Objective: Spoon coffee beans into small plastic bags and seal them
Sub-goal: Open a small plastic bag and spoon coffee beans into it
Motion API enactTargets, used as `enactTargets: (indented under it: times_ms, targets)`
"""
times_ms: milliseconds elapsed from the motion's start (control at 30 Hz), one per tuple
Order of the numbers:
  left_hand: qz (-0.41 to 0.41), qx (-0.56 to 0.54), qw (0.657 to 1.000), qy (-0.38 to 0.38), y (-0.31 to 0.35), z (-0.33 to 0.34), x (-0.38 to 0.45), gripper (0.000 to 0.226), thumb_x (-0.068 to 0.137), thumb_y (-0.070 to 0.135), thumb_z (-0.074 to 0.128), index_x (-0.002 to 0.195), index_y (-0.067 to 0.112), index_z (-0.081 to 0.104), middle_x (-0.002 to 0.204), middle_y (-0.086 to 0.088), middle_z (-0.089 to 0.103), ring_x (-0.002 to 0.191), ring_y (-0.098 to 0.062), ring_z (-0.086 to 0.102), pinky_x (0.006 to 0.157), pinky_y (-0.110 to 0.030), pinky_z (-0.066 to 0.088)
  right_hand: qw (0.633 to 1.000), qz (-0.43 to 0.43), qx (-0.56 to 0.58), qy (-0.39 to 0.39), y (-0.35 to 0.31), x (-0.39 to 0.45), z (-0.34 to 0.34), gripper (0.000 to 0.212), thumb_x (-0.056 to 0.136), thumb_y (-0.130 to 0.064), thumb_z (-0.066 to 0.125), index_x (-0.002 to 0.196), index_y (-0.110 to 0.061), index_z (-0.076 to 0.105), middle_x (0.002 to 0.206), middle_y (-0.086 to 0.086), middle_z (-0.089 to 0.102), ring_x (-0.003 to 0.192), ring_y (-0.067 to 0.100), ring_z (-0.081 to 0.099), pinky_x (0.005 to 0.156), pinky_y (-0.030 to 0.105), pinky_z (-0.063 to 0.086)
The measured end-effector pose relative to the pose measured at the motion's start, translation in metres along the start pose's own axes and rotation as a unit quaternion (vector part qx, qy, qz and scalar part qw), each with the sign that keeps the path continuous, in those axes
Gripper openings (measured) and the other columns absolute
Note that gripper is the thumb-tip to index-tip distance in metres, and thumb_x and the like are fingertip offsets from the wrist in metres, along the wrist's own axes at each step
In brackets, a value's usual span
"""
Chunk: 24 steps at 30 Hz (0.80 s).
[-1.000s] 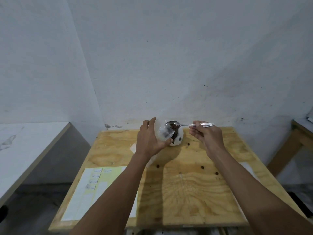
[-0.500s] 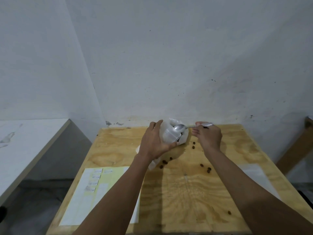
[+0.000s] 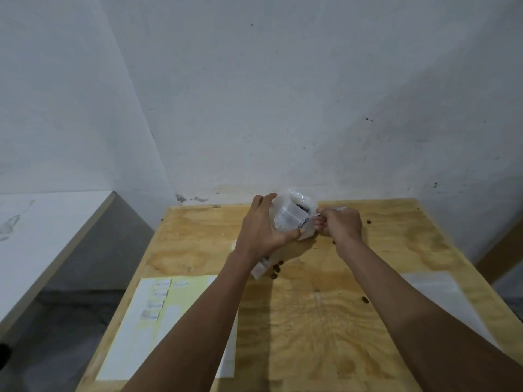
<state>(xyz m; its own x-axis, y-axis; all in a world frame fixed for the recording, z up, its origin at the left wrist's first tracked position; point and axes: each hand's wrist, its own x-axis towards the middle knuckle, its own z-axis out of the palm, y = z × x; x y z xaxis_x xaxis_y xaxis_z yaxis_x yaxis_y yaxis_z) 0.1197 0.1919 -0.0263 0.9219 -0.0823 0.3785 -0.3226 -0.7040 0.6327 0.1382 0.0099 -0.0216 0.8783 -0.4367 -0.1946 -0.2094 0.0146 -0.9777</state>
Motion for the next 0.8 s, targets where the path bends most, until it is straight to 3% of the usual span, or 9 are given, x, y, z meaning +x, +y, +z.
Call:
enactTargets:
  times_ms: [133, 267, 433, 667, 800]
  targets:
    - [0.004, -0.001, 1.000, -0.005, -0.004, -0.003, -0.001, 0.103, 0.062, 0.067, 0.079, 0.145, 0.015, 0.045, 0.130, 0.001, 0.048, 0.111, -0.014, 0.053, 0.086, -0.026, 0.043, 0.998, 0.025, 0.046, 0.025, -0.001, 0.003, -0.003, 0.012, 0.086, -0.008, 0.073, 0.078, 0.001, 0.073, 0.074, 0.015, 0.074, 0.055, 0.021, 0.068, 0.045, 0.022, 0.050]
    - [0.013, 0.001, 1.000, 0.000, -0.005, -0.006, -0.007, 0.100, 0.062, 0.059, 0.083, 0.144, 0.015, 0.046, 0.128, 0.001, 0.047, 0.108, -0.010, 0.049, 0.086, -0.025, 0.041, 0.996, 0.027, 0.084, 0.024, -0.008, -0.001, -0.009, 0.010, 0.087, -0.003, 0.071, 0.083, 0.006, 0.073, 0.074, 0.016, 0.074, 0.055, 0.021, 0.069, 0.055, 0.028, 0.057]
    - [0.011, 0.021, 1.000, 0.005, -0.006, -0.010, -0.013, 0.100, 0.065, 0.053, 0.089, 0.146, 0.015, 0.043, 0.131, -0.002, 0.049, 0.115, -0.015, 0.050, 0.089, -0.024, 0.039, 0.993, 0.013, 0.119, 0.017, -0.025, -0.010, -0.020, 0.008, 0.088, 0.001, 0.068, 0.081, 0.004, 0.070, 0.073, 0.016, 0.070, 0.051, 0.016, 0.063, 0.053, 0.024, 0.059]
    - [0.004, 0.038, 0.999, 0.010, 0.002, -0.018, -0.017, 0.103, 0.065, 0.063, 0.084, 0.145, 0.013, 0.043, 0.130, -0.004, 0.050, 0.117, -0.022, 0.051, 0.092, -0.034, 0.046, 0.991, -0.007, 0.135, -0.006, -0.047, -0.021, -0.034, 0.007, 0.088, -0.001, 0.069, 0.085, 0.006, 0.070, 0.075, 0.018, 0.073, 0.058, 0.021, 0.066, 0.062, 0.029, 0.060]
    - [0.009, 0.033, 0.999, 0.017, 0.013, -0.023, -0.018, 0.109, 0.061, 0.077, 0.068, 0.145, 0.013, 0.043, 0.130, -0.005, 0.050, 0.117, -0.022, 0.052, 0.092, -0.033, 0.046, 0.993, -0.022, 0.114, -0.029, -0.053, -0.031, -0.033, 0.009, 0.088, -0.002, 0.070, 0.086, 0.007, 0.071, 0.076, 0.019, 0.074, 0.059, 0.021, 0.068, 0.058, 0.027, 0.059]
